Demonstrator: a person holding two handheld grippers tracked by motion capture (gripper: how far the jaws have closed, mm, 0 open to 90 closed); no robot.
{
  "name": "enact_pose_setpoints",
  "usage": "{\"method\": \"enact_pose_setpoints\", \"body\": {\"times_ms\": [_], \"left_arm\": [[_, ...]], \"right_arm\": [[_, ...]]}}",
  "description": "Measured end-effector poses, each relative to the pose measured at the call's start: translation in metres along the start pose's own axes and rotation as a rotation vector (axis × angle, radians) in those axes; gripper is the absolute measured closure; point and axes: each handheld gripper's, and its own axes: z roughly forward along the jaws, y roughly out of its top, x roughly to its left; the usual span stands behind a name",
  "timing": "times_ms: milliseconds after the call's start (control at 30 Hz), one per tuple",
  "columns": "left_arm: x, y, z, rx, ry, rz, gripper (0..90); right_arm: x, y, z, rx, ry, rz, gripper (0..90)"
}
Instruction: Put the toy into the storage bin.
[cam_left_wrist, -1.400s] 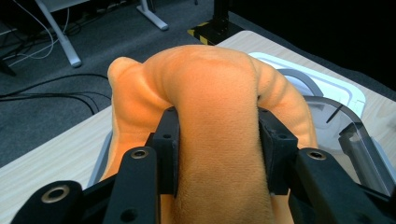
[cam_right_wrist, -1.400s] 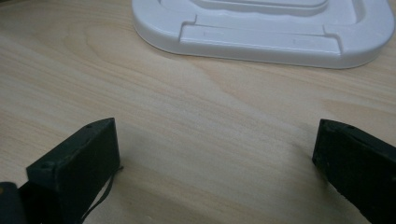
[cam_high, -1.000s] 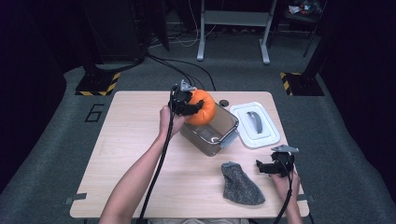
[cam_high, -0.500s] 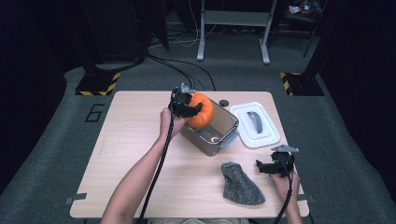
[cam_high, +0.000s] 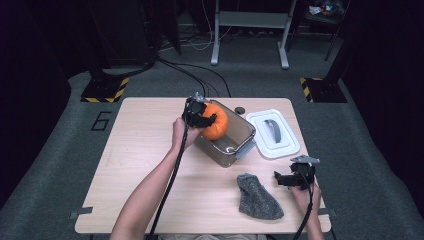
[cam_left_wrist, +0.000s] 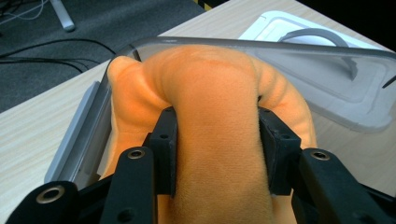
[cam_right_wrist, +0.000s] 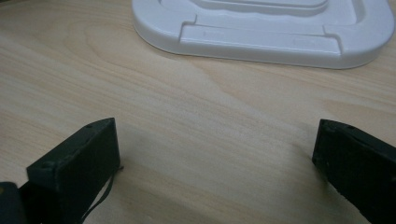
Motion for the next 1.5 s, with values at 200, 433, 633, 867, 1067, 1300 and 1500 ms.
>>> {"method": "enact_pose_setpoints", "body": {"times_ms": [200,433,633,867,1067,1300,1500], "left_arm": [[0.000,-0.001,0.003,0.024,-0.002,0.010,55.2],[0.001,-0.002,0.008,0.062,-0.012,0.007,51.9],[0.000,-0.001,0.011,0.089,-0.015,0.010,49.4],[0.001,0.000,0.012,0.109,-0.019,0.011,44.7],[0.002,0.000,0.013,0.120,-0.015,0.002,38.0],[-0.001,0.001,0.017,0.145,0.005,0.024,30.9],[0.000,-0.001,0.020,0.159,-0.002,0.019,28.6]], "right_arm": [[0.000,0.000,0.000,0.000,0.000,0.000,0.0],[0.000,0.000,0.000,0.000,0.000,0.000,0.0],[0.000,0.000,0.000,0.000,0.000,-0.001,0.0],[0.000,0.000,0.000,0.000,0.000,0.000,0.0],[0.000,0.000,0.000,0.000,0.000,-0.001,0.0],[0.000,0.000,0.000,0.000,0.000,0.000,0.0],[0.000,0.000,0.000,0.000,0.000,-0.001,0.0]]}}
